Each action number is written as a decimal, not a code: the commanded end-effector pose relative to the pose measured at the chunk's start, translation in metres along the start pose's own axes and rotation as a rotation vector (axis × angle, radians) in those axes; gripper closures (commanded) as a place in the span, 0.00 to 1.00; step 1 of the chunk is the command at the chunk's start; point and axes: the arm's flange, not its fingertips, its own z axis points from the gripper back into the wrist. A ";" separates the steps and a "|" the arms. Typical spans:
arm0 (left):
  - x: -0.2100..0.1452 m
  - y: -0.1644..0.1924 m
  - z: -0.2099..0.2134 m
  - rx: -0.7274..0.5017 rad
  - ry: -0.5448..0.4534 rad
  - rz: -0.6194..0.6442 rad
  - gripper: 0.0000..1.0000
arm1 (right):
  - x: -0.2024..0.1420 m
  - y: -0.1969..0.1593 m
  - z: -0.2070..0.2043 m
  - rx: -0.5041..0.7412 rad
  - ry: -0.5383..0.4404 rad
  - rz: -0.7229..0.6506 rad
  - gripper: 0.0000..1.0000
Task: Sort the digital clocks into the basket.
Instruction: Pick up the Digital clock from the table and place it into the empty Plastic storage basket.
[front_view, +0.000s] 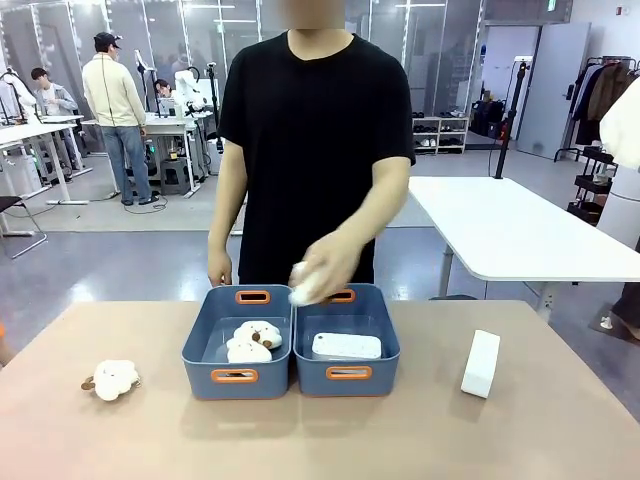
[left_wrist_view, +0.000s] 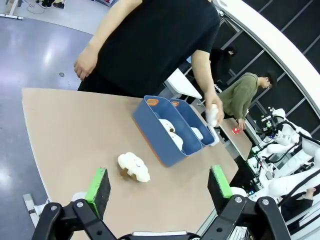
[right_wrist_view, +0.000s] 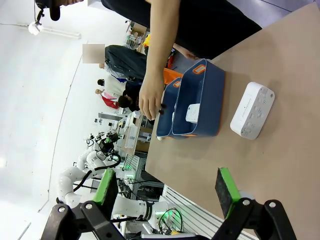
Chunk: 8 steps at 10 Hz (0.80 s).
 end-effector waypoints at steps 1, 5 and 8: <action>-0.001 -0.005 0.002 -0.014 0.014 -0.004 0.00 | 0.000 0.000 0.000 0.000 0.000 0.000 0.00; -0.001 -0.005 0.002 -0.014 0.014 -0.004 0.00 | 0.017 0.069 -0.043 -0.360 0.230 -0.146 0.00; -0.001 -0.005 0.002 -0.014 0.014 -0.004 0.00 | 0.014 0.091 -0.159 -0.700 0.456 -0.189 0.00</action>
